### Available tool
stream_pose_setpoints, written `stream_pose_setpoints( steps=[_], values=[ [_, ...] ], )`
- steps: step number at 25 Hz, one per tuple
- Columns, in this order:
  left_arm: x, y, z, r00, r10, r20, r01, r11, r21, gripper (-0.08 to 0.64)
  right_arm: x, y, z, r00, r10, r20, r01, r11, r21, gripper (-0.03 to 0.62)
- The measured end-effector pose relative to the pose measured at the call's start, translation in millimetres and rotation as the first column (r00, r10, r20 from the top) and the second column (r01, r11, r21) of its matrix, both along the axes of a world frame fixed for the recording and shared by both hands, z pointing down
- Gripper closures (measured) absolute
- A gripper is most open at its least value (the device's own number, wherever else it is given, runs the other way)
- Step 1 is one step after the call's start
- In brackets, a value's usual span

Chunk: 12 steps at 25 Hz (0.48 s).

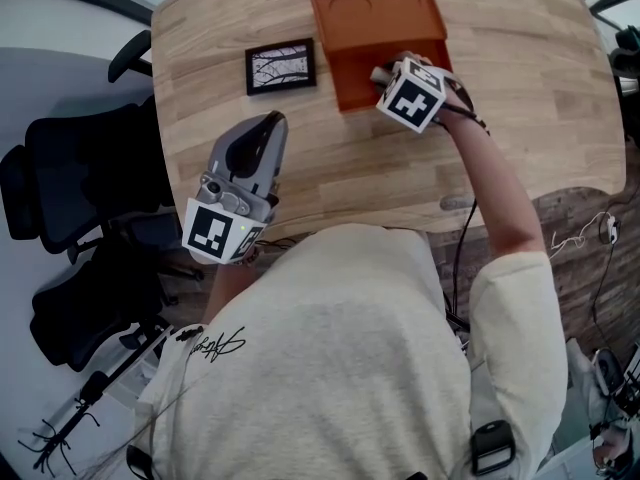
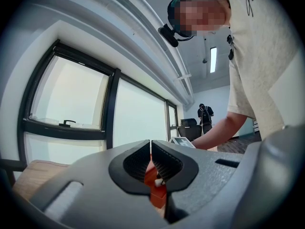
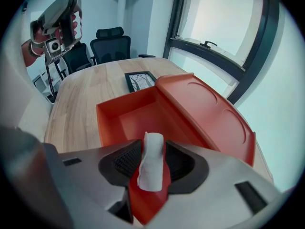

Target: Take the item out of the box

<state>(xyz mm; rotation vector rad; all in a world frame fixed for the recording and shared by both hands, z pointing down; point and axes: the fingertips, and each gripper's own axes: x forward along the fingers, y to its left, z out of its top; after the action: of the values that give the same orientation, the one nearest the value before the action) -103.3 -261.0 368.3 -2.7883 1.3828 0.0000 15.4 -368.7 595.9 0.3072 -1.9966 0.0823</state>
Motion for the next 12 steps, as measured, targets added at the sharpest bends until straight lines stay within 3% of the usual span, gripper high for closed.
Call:
stream_pose_setpoints(
  steps=[12],
  values=[
    [-3.3, -0.5, -0.5, 1.000, -0.011, 0.000, 0.011, 1.000, 0.001, 0.549, 2.1, -8.3, 7.6, 0.998, 0.036, -0.045, -0.035, 0.999, 0.011, 0.456]
  ],
)
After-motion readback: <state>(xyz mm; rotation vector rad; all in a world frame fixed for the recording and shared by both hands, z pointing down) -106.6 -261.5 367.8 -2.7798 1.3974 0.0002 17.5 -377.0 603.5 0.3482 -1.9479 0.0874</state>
